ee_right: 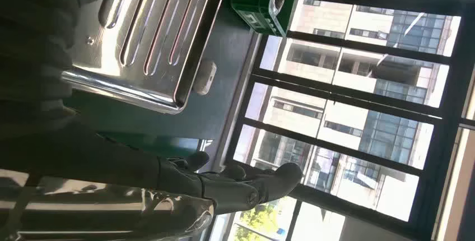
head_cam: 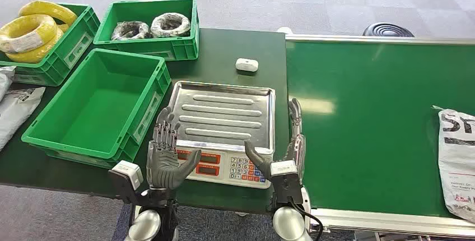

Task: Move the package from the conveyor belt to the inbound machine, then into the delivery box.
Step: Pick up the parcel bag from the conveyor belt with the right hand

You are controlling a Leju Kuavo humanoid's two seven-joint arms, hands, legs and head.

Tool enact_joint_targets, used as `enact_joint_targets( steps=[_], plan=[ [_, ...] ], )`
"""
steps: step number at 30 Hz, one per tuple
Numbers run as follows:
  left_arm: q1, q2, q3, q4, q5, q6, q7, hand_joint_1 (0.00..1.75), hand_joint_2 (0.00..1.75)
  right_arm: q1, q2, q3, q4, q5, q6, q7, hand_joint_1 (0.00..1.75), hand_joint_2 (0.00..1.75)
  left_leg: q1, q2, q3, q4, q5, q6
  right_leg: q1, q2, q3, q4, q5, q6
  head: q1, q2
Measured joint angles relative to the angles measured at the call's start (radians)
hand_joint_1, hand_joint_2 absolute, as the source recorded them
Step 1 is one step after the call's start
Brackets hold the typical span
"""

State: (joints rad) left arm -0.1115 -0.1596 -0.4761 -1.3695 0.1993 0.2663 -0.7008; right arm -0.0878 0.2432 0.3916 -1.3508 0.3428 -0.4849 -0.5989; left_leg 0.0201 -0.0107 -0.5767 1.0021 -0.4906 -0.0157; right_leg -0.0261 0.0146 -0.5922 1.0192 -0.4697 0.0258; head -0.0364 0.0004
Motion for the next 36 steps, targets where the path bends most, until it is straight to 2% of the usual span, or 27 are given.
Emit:
enact_joint_targets(
  steps=[19, 22, 24, 26, 28, 31, 33, 36],
  plan=[
    [0.0, 0.003, 0.001, 0.018, 0.004, -0.01, 0.0, 0.0, 1.75, -0.001, -0.005, 0.009, 0.004, -0.013, -0.013, -0.002, 0.0, 1.75, 0.0, 0.0, 0.0, 0.0, 0.0, 0.0, 0.0, 0.0, 0.0, 0.0, 0.0, 0.0, 0.0, 0.0],
    [0.0, 0.003, 0.001, 0.02, 0.003, -0.013, 0.0, 0.0, 1.75, -0.006, -0.009, 0.012, 0.008, 0.016, -0.035, 0.006, 0.0, 1.75, 0.0, 0.0, 0.0, 0.0, 0.0, 0.0, 0.0, 0.0, 0.0, 0.0, 0.0, 0.0, 0.0, 0.0],
    [-0.003, 0.001, 0.0, 0.026, 0.004, -0.018, 0.0, 0.0, 1.75, -0.026, -0.014, 0.013, 0.017, 0.131, -0.095, 0.049, 0.0, 1.75, 0.0, 0.0, 0.0, 0.0, 0.0, 0.0, 0.0, 0.0, 0.0, 0.0, 0.0, 0.0, 0.0, 0.0],
    [-0.01, -0.003, -0.001, 0.037, 0.005, -0.024, 0.0, 0.0, 1.75, -0.061, -0.019, -0.009, 0.025, 0.383, -0.164, 0.131, 0.0, 1.75, 0.0, 0.0, 0.001, 0.0, 0.0, 0.0, 0.0, 0.0, 0.0, 0.0, 0.0, 0.0, 0.0, 0.0],
    [-0.016, -0.007, -0.001, 0.048, 0.004, -0.032, 0.0, 0.0, 1.75, -0.101, -0.021, -0.068, 0.023, 0.668, -0.197, 0.224, 0.0, 1.75, 0.0, 0.0, 0.001, 0.001, 0.0, 0.0, 0.0, 0.0, 0.001, 0.0, 0.001, 0.0, 0.0, 0.0],
    [-0.014, -0.014, 0.0, 0.057, -0.006, -0.046, 0.0, 0.0, 1.75, -0.177, -0.045, -0.195, 0.021, 0.953, -0.2, 0.391, 0.0, 1.75, 0.0, 0.0, 0.002, 0.001, 0.001, 0.0, -0.001, 0.0, 0.002, 0.0, 0.001, 0.0, 0.0, 0.0],
    [-0.005, -0.016, 0.005, 0.054, -0.013, -0.053, 0.0, 0.0, 1.75, -0.242, -0.094, -0.276, 0.041, 1.039, -0.188, 0.482, 0.0, 1.75, -0.001, 0.0, 0.002, 0.001, 0.0, 0.0, -0.001, 0.0, 0.002, 0.0, 0.001, 0.001, 0.0, 0.0],
    [0.017, -0.015, 0.022, 0.041, -0.015, -0.06, 0.0, 0.0, 1.75, -0.341, -0.193, -0.377, 0.114, 1.059, -0.167, 0.532, 0.0, 1.75, -0.002, 0.0, 0.001, 0.002, 0.0, 0.001, -0.002, 0.0, 0.002, 0.0, 0.002, 0.002, 0.0, 0.0]
  ],
)
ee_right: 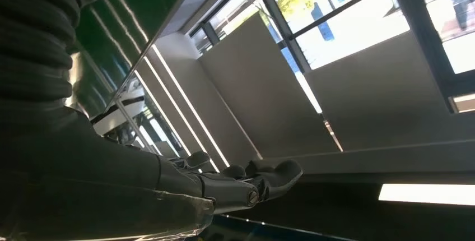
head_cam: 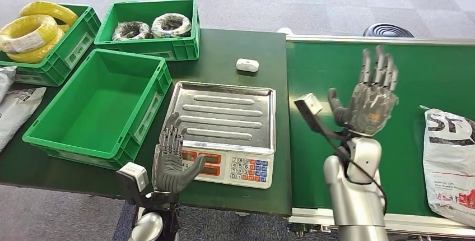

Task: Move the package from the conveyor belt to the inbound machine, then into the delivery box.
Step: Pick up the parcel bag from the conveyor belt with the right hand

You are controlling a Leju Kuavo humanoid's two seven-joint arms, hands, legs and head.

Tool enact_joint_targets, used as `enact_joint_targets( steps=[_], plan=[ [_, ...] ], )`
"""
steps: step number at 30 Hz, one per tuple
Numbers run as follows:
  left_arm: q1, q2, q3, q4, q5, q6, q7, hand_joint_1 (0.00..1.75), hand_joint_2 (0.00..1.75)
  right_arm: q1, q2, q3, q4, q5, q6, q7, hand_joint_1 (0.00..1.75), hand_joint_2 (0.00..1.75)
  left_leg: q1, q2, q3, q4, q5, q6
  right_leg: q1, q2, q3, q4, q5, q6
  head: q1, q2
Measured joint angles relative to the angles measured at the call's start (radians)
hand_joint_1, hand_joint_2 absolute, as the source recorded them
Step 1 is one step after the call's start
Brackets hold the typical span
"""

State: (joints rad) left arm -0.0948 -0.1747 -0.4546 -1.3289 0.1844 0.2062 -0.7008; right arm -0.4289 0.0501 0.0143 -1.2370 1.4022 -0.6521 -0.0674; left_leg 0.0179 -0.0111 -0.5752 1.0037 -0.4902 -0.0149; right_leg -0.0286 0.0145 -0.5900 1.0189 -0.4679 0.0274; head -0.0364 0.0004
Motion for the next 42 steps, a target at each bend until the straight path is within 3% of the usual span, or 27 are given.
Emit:
enact_joint_targets(
  steps=[7, 9, 23, 25, 28, 35, 38, 42],
  plan=[
    [0.067, 0.004, 0.029, -0.057, -0.007, -0.003, 0.0, 0.0, 1.75, -0.179, -0.239, -0.142, 0.333, -0.013, -0.027, 0.072, 0.0, 1.75, 0.0, -0.005, -0.002, 0.0, 0.0, 0.0, 0.0, -0.005, 0.0, 0.0, 0.0, 0.001, 0.0, 0.0],
    [0.08, 0.006, 0.033, -0.069, -0.008, -0.003, 0.0, 0.0, 1.75, -0.198, -0.284, -0.166, 0.401, -0.016, -0.033, 0.071, 0.0, 1.75, 0.0, -0.004, -0.003, 0.0, 0.0, 0.0, 0.0, -0.005, -0.001, 0.0, 0.0, 0.001, 0.0, 0.0],
    [0.111, 0.007, 0.052, -0.112, -0.018, 0.005, 0.0, 0.0, 1.75, -0.266, -0.379, -0.208, 0.634, 0.02, -0.009, 0.129, 0.0, 1.75, 0.0, -0.003, -0.002, 0.0, 0.0, 0.001, 0.0, -0.004, -0.001, 0.0, 0.0, 0.001, 0.0, 0.0],
    [0.125, 0.009, 0.061, -0.127, -0.019, 0.009, 0.0, 0.0, 1.75, -0.292, -0.399, -0.218, 0.692, 0.015, 0.069, 0.133, 0.0, 1.75, 0.0, -0.003, -0.003, 0.0, 0.0, 0.001, 0.0, -0.004, -0.001, 0.0, 0.0, 0.001, -0.001, 0.0],
    [0.141, 0.013, 0.078, -0.149, -0.025, 0.01, 0.0, 0.0, 1.75, -0.32, -0.417, -0.238, 0.767, -0.018, 0.278, 0.118, 0.0, 1.75, 0.0, -0.003, -0.003, 0.0, 0.0, 0.001, 0.0, -0.004, -0.001, 0.0, 0.0, 0.001, -0.001, 0.0],
    [0.149, 0.015, 0.114, -0.169, -0.037, 0.006, 0.0, 0.0, 1.75, -0.313, -0.42, -0.315, 0.852, -0.15, 0.676, 0.052, 0.0, 1.75, 0.001, -0.003, -0.002, 0.0, 0.0, 0.001, 0.001, -0.004, -0.001, 0.0, 0.0, 0.001, -0.001, 0.0],
    [0.146, 0.016, 0.124, -0.169, -0.037, 0.007, 0.0, 0.0, 1.75, -0.29, -0.416, -0.343, 0.868, -0.18, 0.74, 0.043, 0.0, 1.75, 0.001, -0.003, -0.003, 0.0, 0.0, 0.001, 0.001, -0.004, -0.001, 0.0, 0.0, 0.001, -0.001, 0.0],
    [0.146, 0.013, 0.134, -0.178, -0.05, 0.016, 0.014, 0.0, 1.75, -0.254, -0.391, -0.363, 0.876, -0.2, 0.743, 0.03, 0.0, 1.75, 0.001, -0.003, -0.003, 0.0, 0.0, 0.001, 0.0, -0.004, -0.001, 0.0, 0.0, 0.001, 0.0, 0.0]
  ],
)
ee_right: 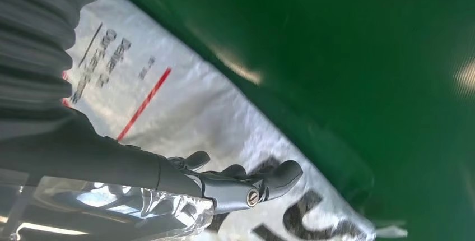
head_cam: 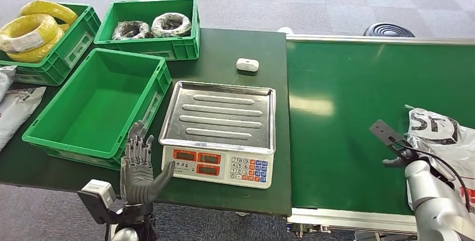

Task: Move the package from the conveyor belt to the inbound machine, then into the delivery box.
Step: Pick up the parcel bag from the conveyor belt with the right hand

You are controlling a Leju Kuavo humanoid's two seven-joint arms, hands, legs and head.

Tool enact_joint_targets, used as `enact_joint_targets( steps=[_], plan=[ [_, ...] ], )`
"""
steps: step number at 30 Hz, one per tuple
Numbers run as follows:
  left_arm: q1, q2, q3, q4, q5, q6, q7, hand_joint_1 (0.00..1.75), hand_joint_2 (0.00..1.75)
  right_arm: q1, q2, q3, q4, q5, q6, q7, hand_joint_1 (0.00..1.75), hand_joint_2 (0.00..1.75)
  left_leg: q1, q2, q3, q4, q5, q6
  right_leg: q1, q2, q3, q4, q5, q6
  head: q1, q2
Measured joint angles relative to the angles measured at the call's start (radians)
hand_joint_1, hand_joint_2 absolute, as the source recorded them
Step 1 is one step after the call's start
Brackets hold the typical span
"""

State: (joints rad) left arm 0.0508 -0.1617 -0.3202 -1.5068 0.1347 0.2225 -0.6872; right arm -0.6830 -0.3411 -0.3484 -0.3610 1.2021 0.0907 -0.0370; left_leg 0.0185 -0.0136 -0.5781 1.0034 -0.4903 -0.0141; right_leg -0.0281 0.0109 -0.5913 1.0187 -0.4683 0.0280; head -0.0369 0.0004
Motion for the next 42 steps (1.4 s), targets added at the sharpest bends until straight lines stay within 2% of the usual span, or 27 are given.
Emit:
enact_joint_targets(
  steps=[8, 10, 13, 14, 18, 19, 22, 23, 25, 27, 28, 31, 33, 37, 42],
  plan=[
    [0.005, -0.009, 0.035, -0.047, -0.023, 0.013, 0.032, 0.0, 1.75, 0.039, 0.071, -0.002, -0.01, 0.001, -0.051, -0.011, 0.0, 1.75, 0.0, 0.0, 0.0, 0.0, 0.0, 0.0, 0.0, 0.0, 0.0, 0.0, 0.0, 0.0, 0.0, 0.0],
    [0.015, -0.01, 0.044, -0.063, -0.026, 0.018, 0.033, 0.0, 1.75, 0.038, 0.08, 0.006, -0.025, 0.053, -0.161, 0.036, 0.0, 1.75, 0.0, 0.0, 0.0, 0.0, 0.0, 0.0, 0.0, 0.0, 0.0, 0.0, 0.0, 0.0, 0.0, 0.0],
    [0.043, -0.016, 0.057, -0.097, -0.029, 0.028, 0.034, 0.0, 1.75, 0.035, 0.09, 0.038, -0.066, 0.208, -0.432, 0.174, 0.0, 1.75, -0.001, 0.0, 0.0, 0.0, 0.0, 0.0, 0.0, 0.0, 0.0, 0.0, 0.0, 0.0, 0.0, 0.0],
    [0.048, -0.017, 0.059, -0.102, -0.03, 0.029, 0.034, 0.0, 1.75, 0.035, 0.091, 0.045, -0.073, 0.234, -0.475, 0.198, 0.0, 1.75, -0.001, 0.0, 0.0, 0.0, 0.0, 0.0, 0.0, 0.0, -0.001, 0.0, 0.0, 0.0, 0.0, 0.0],
    [0.051, -0.017, 0.06, -0.105, -0.03, 0.029, 0.034, 0.0, 1.75, 0.035, 0.091, 0.048, -0.077, 0.246, -0.495, 0.207, 0.0, 1.75, -0.001, 0.0, 0.0, 0.0, 0.0, 0.0, 0.0, 0.0, -0.001, 0.0, 0.0, 0.0, 0.0, 0.0],
    [0.056, -0.018, 0.06, -0.112, -0.031, 0.03, 0.035, 0.0, 1.75, 0.042, 0.09, 0.06, -0.107, 0.264, -0.554, 0.235, 0.0, 1.75, 0.0, 0.0, 0.0, 0.0, 0.0, 0.0, 0.0, 0.0, -0.001, 0.0, 0.0, 0.0, 0.0, 0.0],
    [0.075, -0.019, 0.058, -0.138, -0.035, 0.04, 0.04, 0.0, 1.75, 0.131, 0.037, 0.211, -0.386, 0.315, -0.768, 0.432, 0.0, 1.75, 0.0, -0.001, 0.0, 0.0, -0.001, 0.0, 0.0, -0.001, 0.0, 0.0, -0.001, 0.001, 0.0, 0.0],
    [0.076, -0.019, 0.057, -0.14, -0.033, 0.042, 0.04, 0.0, 1.75, 0.161, 0.012, 0.266, -0.469, 0.315, -0.783, 0.478, 0.0, 1.75, 0.0, 0.0, 0.001, 0.0, -0.001, 0.001, 0.0, 0.0, 0.001, 0.0, -0.002, 0.001, 0.0, 0.0],
    [0.076, -0.019, 0.057, -0.139, -0.027, 0.042, 0.038, 0.0, 1.75, 0.178, -0.015, 0.321, -0.522, 0.315, -0.777, 0.488, 0.0, 1.75, 0.0, 0.001, 0.001, 0.0, -0.001, 0.001, 0.0, 0.001, 0.001, 0.0, -0.001, 0.001, 0.0, 0.0],
    [0.074, -0.018, 0.056, -0.135, -0.02, 0.041, 0.028, 0.0, 1.75, 0.15, -0.019, 0.336, -0.484, 0.313, -0.715, 0.429, 0.0, 1.75, 0.0, 0.003, 0.002, 0.0, -0.001, 0.001, 0.0, 0.002, 0.001, 0.0, -0.001, 0.001, 0.0, 0.0],
    [0.071, -0.017, 0.056, -0.131, -0.017, 0.039, 0.021, 0.0, 1.75, 0.122, -0.017, 0.335, -0.442, 0.311, -0.636, 0.382, 0.0, 1.75, 0.0, 0.004, 0.003, 0.0, -0.001, 0.001, 0.0, 0.003, 0.001, 0.0, 0.0, 0.001, 0.0, 0.0],
    [0.05, -0.014, 0.057, -0.11, -0.005, 0.019, -0.001, 0.0, 1.75, 0.041, -0.014, 0.303, -0.278, 0.293, -0.292, 0.289, 0.0, 1.75, -0.001, 0.001, 0.004, 0.0, 0.0, 0.002, 0.0, 0.001, 0.002, -0.001, 0.0, 0.001, 0.0, 0.0],
    [0.033, -0.01, 0.058, -0.091, -0.001, 0.008, -0.006, 0.0, 1.75, 0.022, -0.021, 0.268, -0.196, 0.255, -0.162, 0.253, 0.0, 1.75, -0.001, -0.004, 0.002, 0.001, 0.0, 0.003, 0.0, -0.004, 0.002, -0.001, -0.001, 0.001, 0.0, 0.0],
    [0.004, -0.003, 0.059, -0.061, 0.0, -0.002, -0.007, 0.0, 1.75, 0.024, -0.039, 0.181, -0.093, 0.174, -0.091, 0.166, 0.0, 1.75, -0.001, -0.003, 0.001, 0.0, 0.0, 0.003, 0.0, -0.004, 0.001, 0.0, -0.001, 0.001, 0.0, 0.0],
    [-0.018, 0.001, 0.058, -0.033, 0.001, -0.004, -0.004, 0.0, 1.75, 0.046, -0.047, 0.105, -0.037, 0.124, -0.032, 0.109, 0.0, 1.75, -0.001, -0.002, 0.001, 0.0, -0.001, 0.003, 0.0, -0.003, 0.0, 0.0, -0.001, 0.001, 0.0, 0.0]
  ],
)
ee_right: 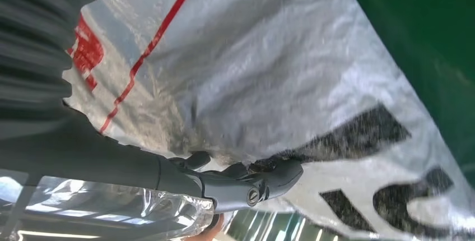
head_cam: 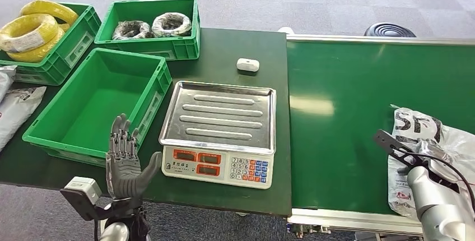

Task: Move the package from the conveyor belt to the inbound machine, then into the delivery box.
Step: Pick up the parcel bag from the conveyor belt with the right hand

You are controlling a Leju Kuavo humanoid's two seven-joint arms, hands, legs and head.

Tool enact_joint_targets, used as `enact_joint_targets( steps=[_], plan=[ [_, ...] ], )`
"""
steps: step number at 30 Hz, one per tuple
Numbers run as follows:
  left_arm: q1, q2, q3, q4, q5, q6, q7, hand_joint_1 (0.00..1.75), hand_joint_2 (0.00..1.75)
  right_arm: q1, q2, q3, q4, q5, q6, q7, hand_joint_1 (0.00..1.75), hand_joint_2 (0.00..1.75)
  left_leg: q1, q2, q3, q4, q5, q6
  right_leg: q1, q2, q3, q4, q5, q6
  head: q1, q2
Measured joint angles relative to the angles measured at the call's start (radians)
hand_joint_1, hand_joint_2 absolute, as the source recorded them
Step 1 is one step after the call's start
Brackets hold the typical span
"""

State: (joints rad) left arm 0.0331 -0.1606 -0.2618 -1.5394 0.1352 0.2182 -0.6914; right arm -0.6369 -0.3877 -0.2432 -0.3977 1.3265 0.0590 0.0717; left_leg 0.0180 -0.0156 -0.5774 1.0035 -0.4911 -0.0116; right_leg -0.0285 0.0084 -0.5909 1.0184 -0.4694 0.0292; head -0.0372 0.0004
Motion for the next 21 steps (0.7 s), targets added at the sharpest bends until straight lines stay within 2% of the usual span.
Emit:
enact_joint_targets(
  steps=[11, 15, 21],
  plan=[
    [0.023, 0.006, 0.004, 0.001, -0.007, 0.032, 0.005, 0.0, 1.75, 0.013, 0.004, -0.043, 0.031, -0.022, 0.021, -0.022, 0.01, 1.75, 0.0, 0.0, 0.0, 0.0, 0.0, 0.0, 0.0, 0.0, 0.001, 0.0, 0.0, 0.0, 0.0, 0.0],
    [0.038, 0.008, 0.007, -0.011, -0.012, 0.04, 0.006, 0.0, 1.75, 0.013, 0.012, -0.047, 0.031, -0.024, -0.006, -0.015, 1.75, 1.75, 0.0, 0.0, 0.0, 0.0, 0.0, 0.0, 0.0, 0.0, 0.001, 0.0, 0.0, 0.0, 0.0, 0.0],
    [0.061, 0.01, 0.019, -0.036, -0.023, 0.056, 0.008, 0.0, 1.75, 0.018, 0.042, -0.049, 0.029, -0.03, -0.111, -0.009, 1.75, 1.75, 0.0, 0.0, 0.0, 0.0, 0.0, 0.0, 0.0, 0.0, 0.001, 0.0, 0.0, 0.0, 0.0, 0.0]
  ],
)
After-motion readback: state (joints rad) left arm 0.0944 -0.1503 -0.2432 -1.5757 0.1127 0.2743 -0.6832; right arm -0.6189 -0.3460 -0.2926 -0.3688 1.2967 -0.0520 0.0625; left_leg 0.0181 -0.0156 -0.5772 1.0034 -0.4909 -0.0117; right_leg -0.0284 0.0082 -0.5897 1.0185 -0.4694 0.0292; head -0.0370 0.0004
